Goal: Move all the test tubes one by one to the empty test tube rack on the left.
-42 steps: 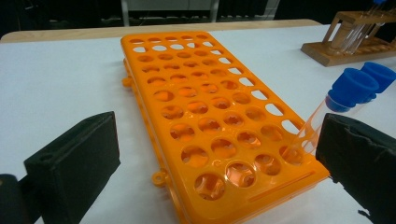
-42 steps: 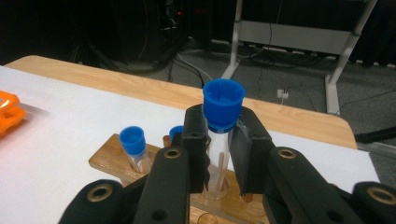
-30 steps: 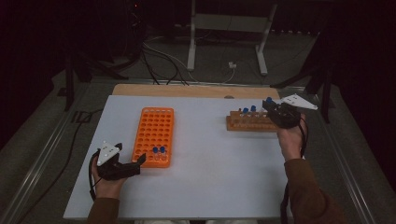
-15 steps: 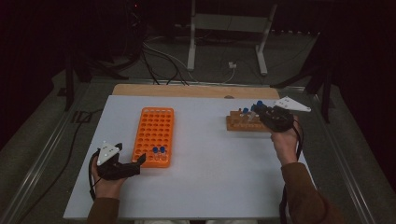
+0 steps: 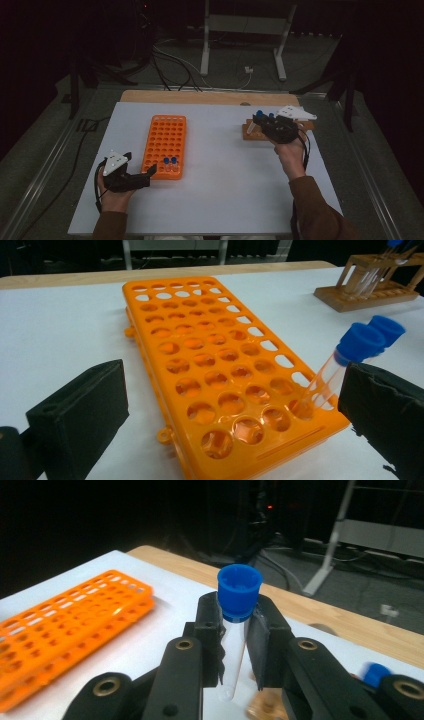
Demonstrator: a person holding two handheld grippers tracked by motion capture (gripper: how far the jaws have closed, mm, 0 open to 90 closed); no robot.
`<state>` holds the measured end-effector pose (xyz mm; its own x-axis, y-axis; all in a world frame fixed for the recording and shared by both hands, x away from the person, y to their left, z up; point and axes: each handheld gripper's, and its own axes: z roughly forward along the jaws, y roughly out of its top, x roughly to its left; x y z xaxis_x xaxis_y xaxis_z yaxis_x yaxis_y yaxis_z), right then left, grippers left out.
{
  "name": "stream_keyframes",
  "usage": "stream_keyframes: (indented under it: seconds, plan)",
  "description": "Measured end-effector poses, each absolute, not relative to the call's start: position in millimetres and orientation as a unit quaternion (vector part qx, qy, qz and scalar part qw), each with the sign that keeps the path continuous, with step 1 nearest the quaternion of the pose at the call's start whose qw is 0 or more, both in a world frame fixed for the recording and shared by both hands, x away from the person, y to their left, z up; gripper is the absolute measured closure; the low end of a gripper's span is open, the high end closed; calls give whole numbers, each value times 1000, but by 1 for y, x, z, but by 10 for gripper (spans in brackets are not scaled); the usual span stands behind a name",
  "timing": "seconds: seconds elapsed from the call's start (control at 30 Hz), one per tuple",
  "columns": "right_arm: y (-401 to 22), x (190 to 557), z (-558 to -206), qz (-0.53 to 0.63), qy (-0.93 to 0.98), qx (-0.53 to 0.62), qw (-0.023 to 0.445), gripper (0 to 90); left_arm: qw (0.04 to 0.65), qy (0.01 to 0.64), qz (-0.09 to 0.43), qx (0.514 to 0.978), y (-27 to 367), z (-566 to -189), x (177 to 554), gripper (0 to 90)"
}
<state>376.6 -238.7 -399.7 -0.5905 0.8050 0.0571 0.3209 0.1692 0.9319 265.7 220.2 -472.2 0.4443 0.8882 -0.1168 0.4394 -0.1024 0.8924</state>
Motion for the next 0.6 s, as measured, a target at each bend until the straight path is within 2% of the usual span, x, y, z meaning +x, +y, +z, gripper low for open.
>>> stream_keyframes:
  seconds: [0.6]
  plan:
    - [-159, 373, -393, 530, 762, 331, 166, 768, 505, 427, 247, 709, 196, -431, 273, 20]
